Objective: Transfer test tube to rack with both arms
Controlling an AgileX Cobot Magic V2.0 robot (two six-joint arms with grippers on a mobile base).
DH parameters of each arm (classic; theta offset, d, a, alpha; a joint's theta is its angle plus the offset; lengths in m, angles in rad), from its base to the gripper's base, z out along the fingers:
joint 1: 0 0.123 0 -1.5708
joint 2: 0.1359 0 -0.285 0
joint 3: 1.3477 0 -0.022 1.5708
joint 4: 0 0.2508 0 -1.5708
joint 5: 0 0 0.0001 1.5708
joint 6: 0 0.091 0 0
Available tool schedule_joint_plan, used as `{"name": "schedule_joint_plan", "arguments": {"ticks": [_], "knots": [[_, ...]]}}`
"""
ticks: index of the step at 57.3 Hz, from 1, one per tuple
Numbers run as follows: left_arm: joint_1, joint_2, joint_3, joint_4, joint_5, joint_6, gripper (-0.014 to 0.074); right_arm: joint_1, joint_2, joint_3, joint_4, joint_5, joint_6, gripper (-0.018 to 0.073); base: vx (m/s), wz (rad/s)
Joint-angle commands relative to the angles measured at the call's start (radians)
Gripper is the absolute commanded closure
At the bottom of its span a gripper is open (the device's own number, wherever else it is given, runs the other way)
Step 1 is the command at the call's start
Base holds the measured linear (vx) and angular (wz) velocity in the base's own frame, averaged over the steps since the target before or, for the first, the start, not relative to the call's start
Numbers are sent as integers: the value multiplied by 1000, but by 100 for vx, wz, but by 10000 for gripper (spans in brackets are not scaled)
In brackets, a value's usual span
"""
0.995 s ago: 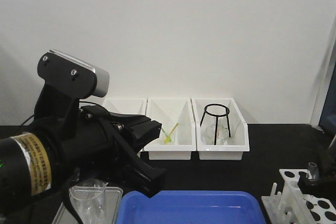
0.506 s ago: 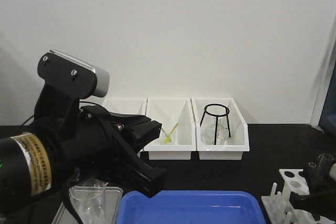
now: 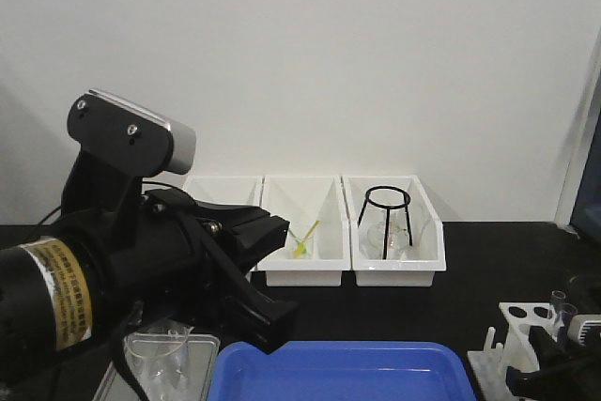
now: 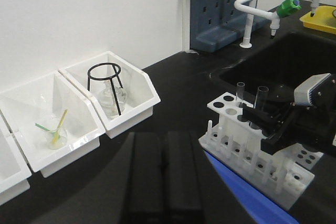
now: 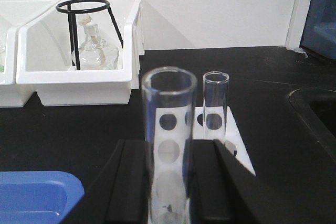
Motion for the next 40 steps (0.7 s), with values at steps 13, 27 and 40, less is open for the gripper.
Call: {"name": "schedule_joint_plan", "arguments": {"ticks": [13, 27, 40], "knots": [[0, -26, -27, 9, -75, -3, 600, -5, -31, -23, -7, -85, -18, 307, 0, 0], [0, -26, -27, 9, -75, -3, 600, -5, -83, -23, -7, -54, -72, -18, 0, 0], [0, -26, -27, 11, -70, -2, 600, -5, -358, -23, -99, 77, -20, -68, 0, 0]]}}
